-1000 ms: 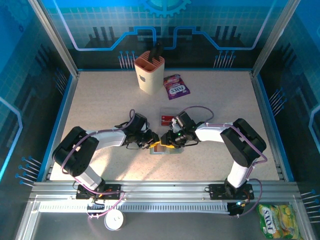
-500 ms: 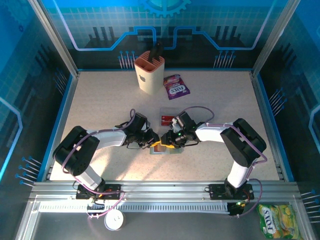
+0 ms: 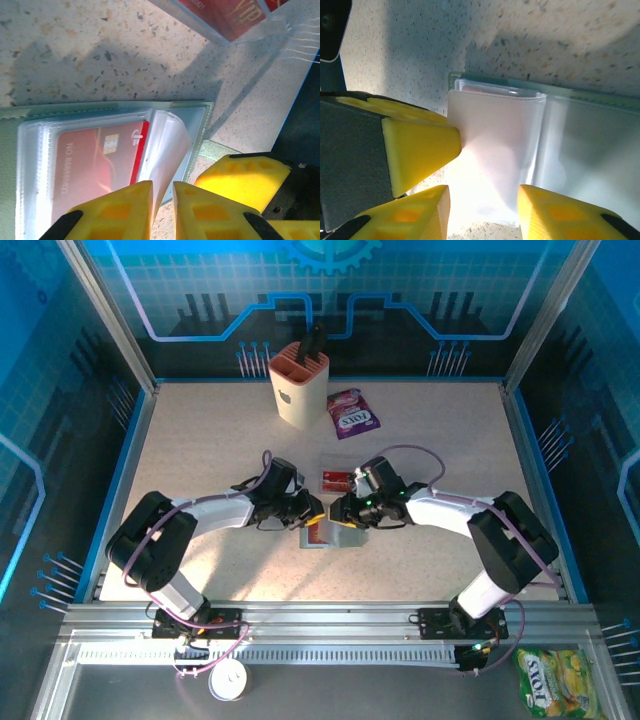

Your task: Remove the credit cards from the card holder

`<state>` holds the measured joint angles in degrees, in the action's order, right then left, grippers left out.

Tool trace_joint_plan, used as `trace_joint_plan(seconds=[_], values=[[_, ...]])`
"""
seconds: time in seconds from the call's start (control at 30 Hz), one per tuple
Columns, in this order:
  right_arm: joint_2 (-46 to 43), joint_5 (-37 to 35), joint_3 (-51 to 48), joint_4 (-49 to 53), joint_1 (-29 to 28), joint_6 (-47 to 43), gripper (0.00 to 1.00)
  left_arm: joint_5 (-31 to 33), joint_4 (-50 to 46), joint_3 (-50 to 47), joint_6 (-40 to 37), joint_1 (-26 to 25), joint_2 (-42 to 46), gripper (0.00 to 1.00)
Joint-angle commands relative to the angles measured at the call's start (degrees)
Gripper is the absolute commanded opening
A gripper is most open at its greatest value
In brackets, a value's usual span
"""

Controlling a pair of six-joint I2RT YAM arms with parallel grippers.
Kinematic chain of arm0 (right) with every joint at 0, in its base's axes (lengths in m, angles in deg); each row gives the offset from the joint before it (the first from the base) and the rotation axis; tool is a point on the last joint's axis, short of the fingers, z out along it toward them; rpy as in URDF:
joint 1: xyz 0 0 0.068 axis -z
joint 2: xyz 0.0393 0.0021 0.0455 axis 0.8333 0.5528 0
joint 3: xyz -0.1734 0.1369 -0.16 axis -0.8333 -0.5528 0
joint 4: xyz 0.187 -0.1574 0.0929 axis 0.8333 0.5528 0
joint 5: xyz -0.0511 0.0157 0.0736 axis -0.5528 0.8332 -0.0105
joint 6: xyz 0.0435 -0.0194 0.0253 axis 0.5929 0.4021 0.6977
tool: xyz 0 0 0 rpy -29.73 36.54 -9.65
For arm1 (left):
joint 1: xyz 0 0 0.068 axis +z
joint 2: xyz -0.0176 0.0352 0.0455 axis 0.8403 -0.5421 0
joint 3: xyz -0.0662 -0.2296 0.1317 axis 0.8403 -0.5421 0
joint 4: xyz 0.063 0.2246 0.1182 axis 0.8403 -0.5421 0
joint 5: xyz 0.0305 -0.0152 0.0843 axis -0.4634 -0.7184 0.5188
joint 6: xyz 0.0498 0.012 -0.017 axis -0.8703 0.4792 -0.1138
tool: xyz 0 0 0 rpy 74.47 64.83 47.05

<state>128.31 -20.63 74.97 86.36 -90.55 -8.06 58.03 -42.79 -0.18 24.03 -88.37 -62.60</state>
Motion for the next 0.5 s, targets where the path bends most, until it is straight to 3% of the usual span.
trace_joint_plan(seconds=[0.0,0.47], values=[[-2.4,-1.5,-1.5,2.4,1.6,-1.4,0.42,-1.4,-1.8,1.9,0.1,-0.5,0.1,0.19],[-6.7,-1.2,-6.6,-0.3,5.2,-1.2,0.42,-1.2,-3.1,6.9,0.9,-3.9,-4.6,0.19]])
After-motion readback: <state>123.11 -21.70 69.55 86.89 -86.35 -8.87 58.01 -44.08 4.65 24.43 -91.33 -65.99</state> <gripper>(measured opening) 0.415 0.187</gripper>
